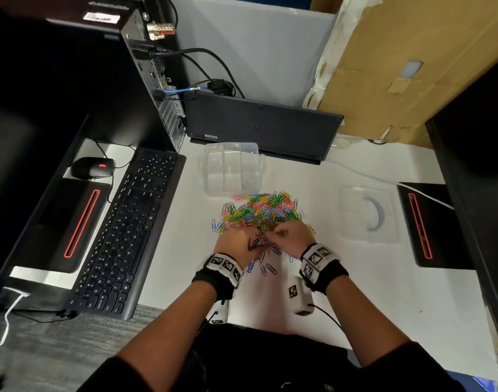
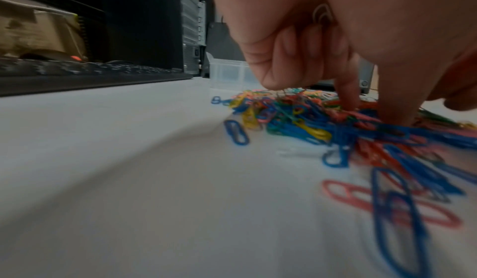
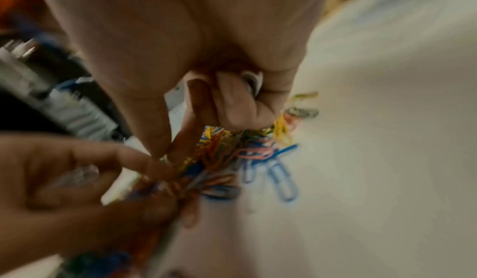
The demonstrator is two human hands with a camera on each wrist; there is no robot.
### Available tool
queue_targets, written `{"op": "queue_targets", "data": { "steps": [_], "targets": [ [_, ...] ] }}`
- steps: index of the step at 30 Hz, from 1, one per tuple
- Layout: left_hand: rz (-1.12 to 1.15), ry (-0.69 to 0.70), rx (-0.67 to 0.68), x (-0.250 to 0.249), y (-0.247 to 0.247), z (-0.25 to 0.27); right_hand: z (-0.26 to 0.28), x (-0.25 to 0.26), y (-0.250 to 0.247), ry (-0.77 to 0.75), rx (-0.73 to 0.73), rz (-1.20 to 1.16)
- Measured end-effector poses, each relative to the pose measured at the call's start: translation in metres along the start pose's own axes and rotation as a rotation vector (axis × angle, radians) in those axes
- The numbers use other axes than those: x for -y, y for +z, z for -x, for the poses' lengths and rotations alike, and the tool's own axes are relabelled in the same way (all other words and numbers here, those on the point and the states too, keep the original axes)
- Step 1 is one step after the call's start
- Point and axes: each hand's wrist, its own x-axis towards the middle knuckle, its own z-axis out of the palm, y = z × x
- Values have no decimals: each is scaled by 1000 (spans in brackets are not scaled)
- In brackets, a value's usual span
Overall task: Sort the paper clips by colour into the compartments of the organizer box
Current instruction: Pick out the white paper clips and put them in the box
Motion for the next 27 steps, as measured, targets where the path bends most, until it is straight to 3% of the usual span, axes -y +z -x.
{"op": "queue_targets", "data": {
  "steps": [2,6,10,15,17,20,23,27],
  "targets": [
    [-7,-21,-28,-5,2,-2,3,-3,1,-107,-15,114],
    [20,-39,-51,-3,-2,-4,4,-2,4,-196,-49,307],
    [63,-145,-145,19,-22,-4,-1,0,5,-260,-64,412],
    [-5,-110,5,52,-37,-5,-6,-2,7,-250,-64,411],
    [-57,-62,44,51,-36,-7,-7,-3,7,-252,-48,402],
    [-97,-26,-4,47,-31,-11,-6,-6,5,-257,-50,251],
    [-106,-46,-23,44,-28,-14,-3,-10,2,-231,-93,19],
    [-48,-79,-3,41,-29,-16,0,-11,0,-194,-96,-53]
  ]
}}
